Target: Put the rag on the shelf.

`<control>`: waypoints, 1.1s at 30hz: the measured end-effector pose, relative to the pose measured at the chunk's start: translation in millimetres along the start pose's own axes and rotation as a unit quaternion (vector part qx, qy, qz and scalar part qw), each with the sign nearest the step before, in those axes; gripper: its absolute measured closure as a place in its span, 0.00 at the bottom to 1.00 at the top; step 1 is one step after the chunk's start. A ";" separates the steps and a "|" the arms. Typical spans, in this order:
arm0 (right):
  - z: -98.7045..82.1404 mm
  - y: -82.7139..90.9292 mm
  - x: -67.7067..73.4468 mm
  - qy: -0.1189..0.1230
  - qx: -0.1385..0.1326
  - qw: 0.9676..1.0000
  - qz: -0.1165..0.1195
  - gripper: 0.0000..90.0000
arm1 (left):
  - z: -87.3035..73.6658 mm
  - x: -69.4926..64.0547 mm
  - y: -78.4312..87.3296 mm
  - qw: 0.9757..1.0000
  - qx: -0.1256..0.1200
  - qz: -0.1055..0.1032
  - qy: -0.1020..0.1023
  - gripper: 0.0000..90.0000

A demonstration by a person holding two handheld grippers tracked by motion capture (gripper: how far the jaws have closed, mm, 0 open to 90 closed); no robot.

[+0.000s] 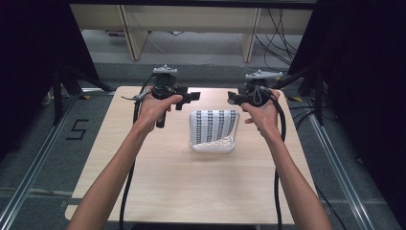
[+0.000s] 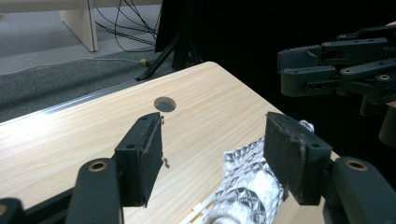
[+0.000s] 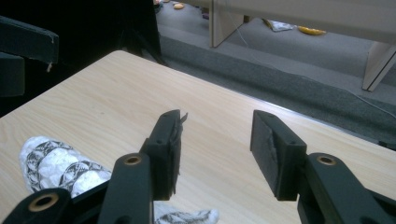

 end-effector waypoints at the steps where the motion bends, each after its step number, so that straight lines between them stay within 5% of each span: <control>1: -0.5 1.0 -0.4 0.002 0.003 1.000 -0.005 0.59 | -0.7 0.5 1.0 1.000 0.000 0.001 -0.001 0.41; 14: -3.8 11.6 8.2 0.001 -0.006 1.000 0.017 0.52 | -8.8 -1.5 12.6 1.000 0.010 0.012 -0.018 0.39; 33: -4.5 25.5 24.6 0.011 -0.015 0.999 0.031 0.45 | -27.1 -5.4 34.7 0.999 0.014 -0.001 -0.034 0.34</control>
Point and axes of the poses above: each handheld gripper's, and its own axes: y roughly backward along the jaws, z roughly out of its top, x roughly to its left, the point moved 7 cm from there along -y, roughly forward along the jaws, and after that the axes turned 6 degrees about y, right-handed, at the moved point
